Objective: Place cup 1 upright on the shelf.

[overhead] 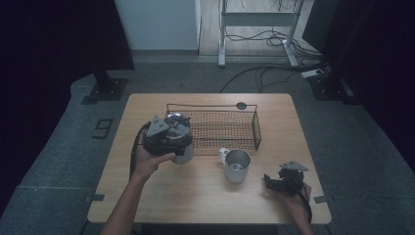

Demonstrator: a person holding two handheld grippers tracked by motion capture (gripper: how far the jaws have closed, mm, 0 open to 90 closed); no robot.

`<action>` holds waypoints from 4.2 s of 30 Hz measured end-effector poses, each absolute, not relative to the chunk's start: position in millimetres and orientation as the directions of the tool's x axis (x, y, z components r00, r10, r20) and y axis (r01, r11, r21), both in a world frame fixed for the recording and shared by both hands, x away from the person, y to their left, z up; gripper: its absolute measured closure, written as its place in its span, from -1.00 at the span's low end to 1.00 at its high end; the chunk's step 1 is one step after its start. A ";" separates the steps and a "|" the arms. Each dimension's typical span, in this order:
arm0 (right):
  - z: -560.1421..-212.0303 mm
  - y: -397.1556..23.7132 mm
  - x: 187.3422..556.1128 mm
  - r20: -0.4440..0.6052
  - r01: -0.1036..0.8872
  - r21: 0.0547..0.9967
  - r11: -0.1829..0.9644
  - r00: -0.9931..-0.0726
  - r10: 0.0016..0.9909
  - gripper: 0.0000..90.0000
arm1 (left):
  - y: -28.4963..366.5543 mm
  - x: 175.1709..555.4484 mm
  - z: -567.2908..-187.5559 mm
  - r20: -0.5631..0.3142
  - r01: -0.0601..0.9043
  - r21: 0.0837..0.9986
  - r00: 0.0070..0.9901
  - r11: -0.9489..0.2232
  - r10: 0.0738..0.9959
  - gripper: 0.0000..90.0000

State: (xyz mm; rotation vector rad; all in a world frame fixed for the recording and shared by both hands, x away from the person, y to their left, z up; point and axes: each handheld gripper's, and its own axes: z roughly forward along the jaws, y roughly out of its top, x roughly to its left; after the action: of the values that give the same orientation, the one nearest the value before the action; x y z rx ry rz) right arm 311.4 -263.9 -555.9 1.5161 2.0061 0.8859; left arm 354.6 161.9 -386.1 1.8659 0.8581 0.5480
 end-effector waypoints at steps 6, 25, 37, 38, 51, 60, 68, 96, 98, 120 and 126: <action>-555.7 -264.0 311.3 0.013 0.658 0.731 0.181 -0.279 0.960 -0.82 | 156.4 358.3 -380.6 -0.001 0.315 0.909 0.657 -0.274 0.754 -0.91; -555.5 -263.9 311.1 0.013 0.657 0.731 0.183 -0.281 0.960 -0.80 | 145.4 367.4 -368.7 0.020 0.301 0.909 0.660 -0.288 0.751 -0.91; -555.6 -264.1 311.0 0.012 0.655 0.733 0.185 -0.285 0.958 -0.79 | 139.7 380.4 -369.5 0.001 0.320 0.906 0.654 -0.278 0.757 -0.91; -555.6 -264.1 311.0 0.012 0.655 0.733 0.185 -0.285 0.958 -0.79 | 139.7 380.4 -369.5 0.001 0.320 0.906 0.654 -0.278 0.757 -0.91; -555.8 -264.0 311.0 0.011 0.652 0.735 0.186 -0.285 0.958 -0.79 | 130.5 395.7 -366.7 -0.008 0.327 0.906 0.649 -0.270 0.761 -0.91; -555.8 -263.9 310.9 0.011 0.651 0.736 0.186 -0.286 0.958 -0.78 | 123.7 405.1 -367.6 -0.005 0.335 0.901 0.645 -0.277 0.764 -0.91; -555.9 -264.0 310.9 0.011 0.650 0.737 0.186 -0.286 0.958 -0.78 | 119.1 411.9 -366.2 0.006 0.325 0.901 0.654 -0.287 0.757 -0.91; -555.8 -264.0 310.8 0.011 0.650 0.736 0.187 -0.288 0.958 -0.78 | 116.1 454.3 -368.2 0.017 0.333 0.896 0.637 -0.295 0.770 -0.91; -555.8 -264.0 310.8 0.011 0.651 0.736 0.187 -0.287 0.958 -0.78 | 116.4 456.6 -368.5 0.014 0.331 0.898 0.636 -0.289 0.771 -0.91; -555.8 -264.1 310.7 0.011 0.650 0.737 0.185 -0.285 0.958 -0.77 | 120.3 486.0 -378.1 -0.015 0.362 0.894 0.613 -0.264 0.790 -0.91; -555.8 -264.0 310.7 0.011 0.650 0.737 0.185 -0.285 0.958 -0.77 | 121.0 493.7 -383.9 -0.014 0.375 0.888 0.601 -0.266 0.799 -0.91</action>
State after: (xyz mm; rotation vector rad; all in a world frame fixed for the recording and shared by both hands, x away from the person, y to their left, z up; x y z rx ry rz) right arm 310.7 -264.0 -555.8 1.5054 2.0081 0.8929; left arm 493.7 121.0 -383.9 1.8708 0.9436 0.5557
